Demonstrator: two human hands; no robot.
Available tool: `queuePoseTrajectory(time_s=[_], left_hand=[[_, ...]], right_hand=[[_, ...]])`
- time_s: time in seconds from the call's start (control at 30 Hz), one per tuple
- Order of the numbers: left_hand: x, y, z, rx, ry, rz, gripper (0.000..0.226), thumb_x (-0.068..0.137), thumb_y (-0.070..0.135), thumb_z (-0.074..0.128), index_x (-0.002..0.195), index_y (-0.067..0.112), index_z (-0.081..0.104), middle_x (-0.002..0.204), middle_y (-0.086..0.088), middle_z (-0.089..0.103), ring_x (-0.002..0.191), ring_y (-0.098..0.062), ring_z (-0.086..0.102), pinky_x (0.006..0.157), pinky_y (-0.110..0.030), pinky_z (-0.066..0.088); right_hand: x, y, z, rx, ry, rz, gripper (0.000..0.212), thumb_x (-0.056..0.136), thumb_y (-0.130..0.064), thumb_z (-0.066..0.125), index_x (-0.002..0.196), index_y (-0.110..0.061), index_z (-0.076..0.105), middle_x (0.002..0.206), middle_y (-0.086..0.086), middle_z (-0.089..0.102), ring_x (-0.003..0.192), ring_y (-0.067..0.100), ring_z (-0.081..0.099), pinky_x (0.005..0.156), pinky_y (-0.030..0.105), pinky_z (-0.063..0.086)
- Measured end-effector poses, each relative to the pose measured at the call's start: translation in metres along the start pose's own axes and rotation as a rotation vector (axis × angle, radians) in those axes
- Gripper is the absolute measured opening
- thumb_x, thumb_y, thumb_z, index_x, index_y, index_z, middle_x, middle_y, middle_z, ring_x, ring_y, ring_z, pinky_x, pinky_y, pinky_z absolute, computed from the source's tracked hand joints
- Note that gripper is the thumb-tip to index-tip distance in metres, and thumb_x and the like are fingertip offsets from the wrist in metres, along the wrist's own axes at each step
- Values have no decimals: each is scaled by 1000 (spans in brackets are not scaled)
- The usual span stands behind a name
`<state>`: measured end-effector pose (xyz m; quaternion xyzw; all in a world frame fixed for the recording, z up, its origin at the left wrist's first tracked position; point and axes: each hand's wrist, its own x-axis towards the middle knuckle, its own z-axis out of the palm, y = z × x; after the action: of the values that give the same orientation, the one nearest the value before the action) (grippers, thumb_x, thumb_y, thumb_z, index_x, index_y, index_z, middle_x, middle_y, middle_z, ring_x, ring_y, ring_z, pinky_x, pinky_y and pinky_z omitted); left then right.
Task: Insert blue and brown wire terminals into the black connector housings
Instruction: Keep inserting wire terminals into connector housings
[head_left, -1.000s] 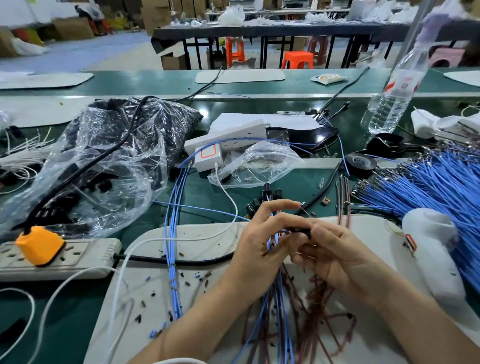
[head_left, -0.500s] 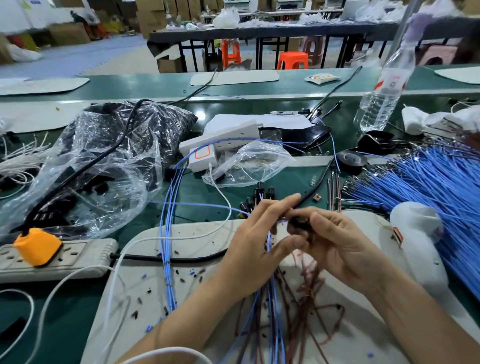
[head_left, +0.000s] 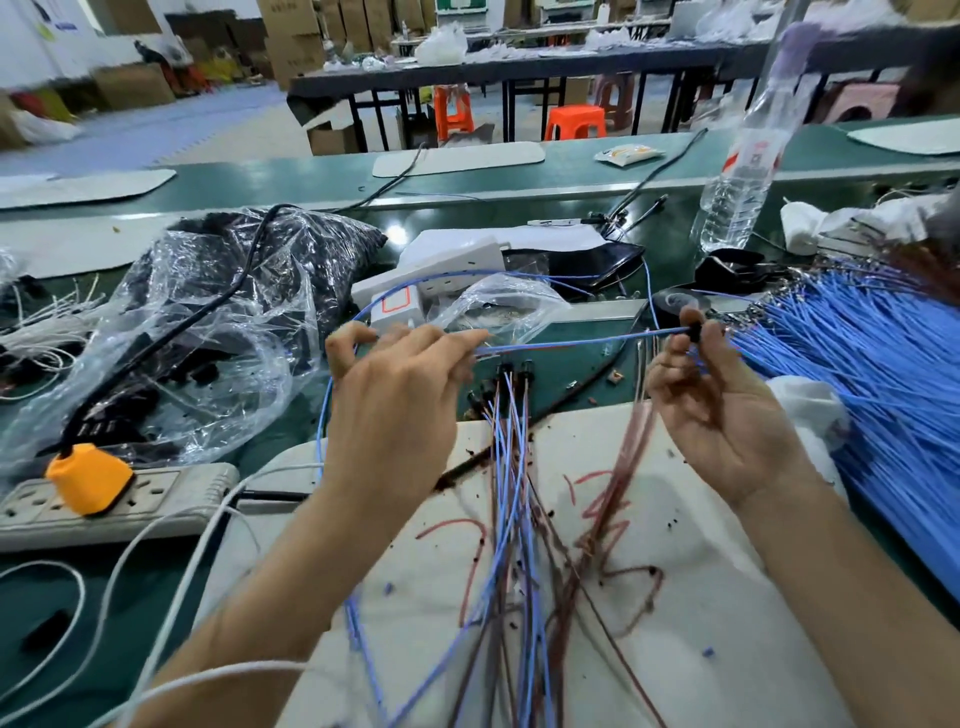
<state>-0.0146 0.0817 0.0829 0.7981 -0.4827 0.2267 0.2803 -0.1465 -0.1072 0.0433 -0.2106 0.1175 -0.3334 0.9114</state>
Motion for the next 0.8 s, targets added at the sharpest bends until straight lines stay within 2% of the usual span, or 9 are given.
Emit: queuePoseTrajectory(time_s=[0.07,0.13,0.23,0.33,0.4,0.47,0.57,0.7,0.8], left_hand=[[0,2,-17,-317,-208,-98,29,95,3,51,114,17,68,70,5,66,55,4,56,66,-10,34],[-6,4,-31,-559,-532,-236,31,97,6,50,116,23,66,67,-3,66,42,-4,51,50,-15,41],[-20,7,-48,-568,-908,-215,32,98,12,47,116,34,62,77,0,70,39,-10,51,59,-30,55],[-28,6,-64,-584,-1169,-156,36,99,19,46,117,50,51,76,17,66,46,-6,59,67,-20,53],[-28,3,-71,-427,-1266,-41,27,97,33,49,113,54,53,76,25,66,62,3,63,72,-11,46],[-27,-4,-73,-215,-1265,30,31,93,48,50,123,50,53,90,29,64,81,13,57,70,-1,38],[-26,-21,-53,-98,-996,-26,28,93,42,54,118,32,62,89,20,62,76,11,54,69,-3,39],[-8,-59,-10,-137,-416,-264,17,90,20,63,105,16,69,95,2,69,84,-10,60,78,-20,43],[10,-98,13,147,-499,-428,21,91,18,59,110,10,63,108,-10,66,99,-24,59,82,-28,43]], right_hand=[[4,5,-3,-75,101,-33,16,74,-24,60,82,-13,69,65,-1,58,52,3,46,51,10,43],[6,11,-6,-108,168,-52,18,74,-23,59,87,-12,64,68,0,59,48,3,47,48,11,43],[7,9,-12,-152,242,-73,13,87,-20,56,88,-9,61,75,4,63,50,4,53,48,11,46],[9,6,-17,-246,303,-81,16,96,-17,51,87,-7,60,77,8,61,47,5,54,46,12,47],[10,7,-18,-337,292,-58,13,95,-13,53,89,-6,62,76,9,62,45,5,54,45,12,47],[12,14,-13,-447,256,-5,11,93,-13,55,92,-6,63,69,7,67,46,5,55,47,12,49],[21,29,1,-557,203,36,12,93,-9,55,99,-3,62,67,8,70,47,7,60,50,14,53],[31,48,22,-682,111,84,57,91,-5,59,143,-2,35,121,19,58,74,19,70,69,26,60],[29,69,26,-961,76,-29,64,92,-11,61,148,-17,30,124,5,51,77,18,70,74,32,59]])
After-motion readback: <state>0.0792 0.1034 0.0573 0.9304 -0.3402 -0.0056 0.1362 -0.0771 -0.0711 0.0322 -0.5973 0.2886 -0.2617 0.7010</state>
